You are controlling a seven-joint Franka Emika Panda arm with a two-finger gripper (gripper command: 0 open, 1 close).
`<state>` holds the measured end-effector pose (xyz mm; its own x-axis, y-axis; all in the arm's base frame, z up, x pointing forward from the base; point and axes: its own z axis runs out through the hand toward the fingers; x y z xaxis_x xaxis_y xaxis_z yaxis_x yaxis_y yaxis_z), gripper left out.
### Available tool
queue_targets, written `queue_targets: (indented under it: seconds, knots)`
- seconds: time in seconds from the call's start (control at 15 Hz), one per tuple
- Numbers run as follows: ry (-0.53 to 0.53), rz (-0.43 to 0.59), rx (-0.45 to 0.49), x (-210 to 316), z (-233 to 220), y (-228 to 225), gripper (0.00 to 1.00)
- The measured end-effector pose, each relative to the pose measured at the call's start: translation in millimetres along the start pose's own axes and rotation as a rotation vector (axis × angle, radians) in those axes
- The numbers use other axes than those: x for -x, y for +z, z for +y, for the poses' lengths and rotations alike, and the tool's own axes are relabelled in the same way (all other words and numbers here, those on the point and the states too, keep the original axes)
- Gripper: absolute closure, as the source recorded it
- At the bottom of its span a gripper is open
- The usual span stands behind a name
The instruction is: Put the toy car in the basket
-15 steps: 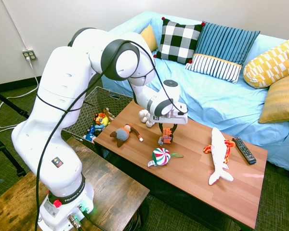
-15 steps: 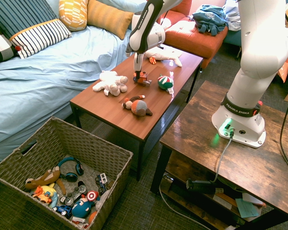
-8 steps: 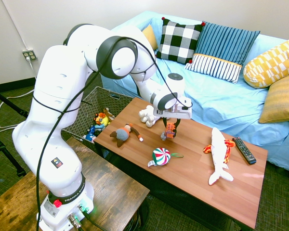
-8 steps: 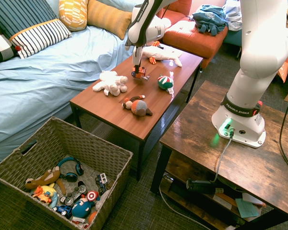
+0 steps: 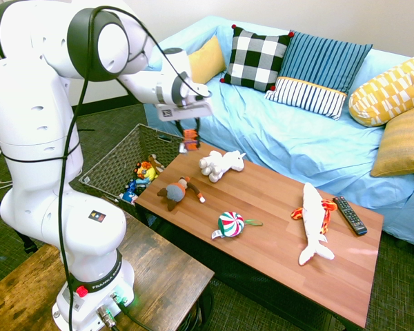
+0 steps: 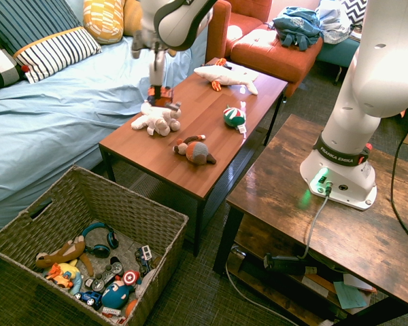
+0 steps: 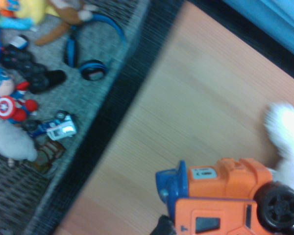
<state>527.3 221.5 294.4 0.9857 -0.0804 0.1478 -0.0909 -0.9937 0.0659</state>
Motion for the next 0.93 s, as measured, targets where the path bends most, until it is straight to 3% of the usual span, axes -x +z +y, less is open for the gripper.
queue_targets:
  seconds: [0.2, 0.33, 0.4, 0.6, 0.93]
  knots:
    - [-0.071, -0.028, 0.031, 50, -152, 4, 1.0]
    - [-0.092, -0.062, 0.053, 63, -201, 40, 1.0]
    - [-0.093, -0.083, 0.069, 60, -212, 65, 0.0]
    - [-0.065, -0.137, 0.104, 36, -229, 116, 0.0]
    - [-0.05, -0.142, 0.09, -2, -262, 104, 0.0]
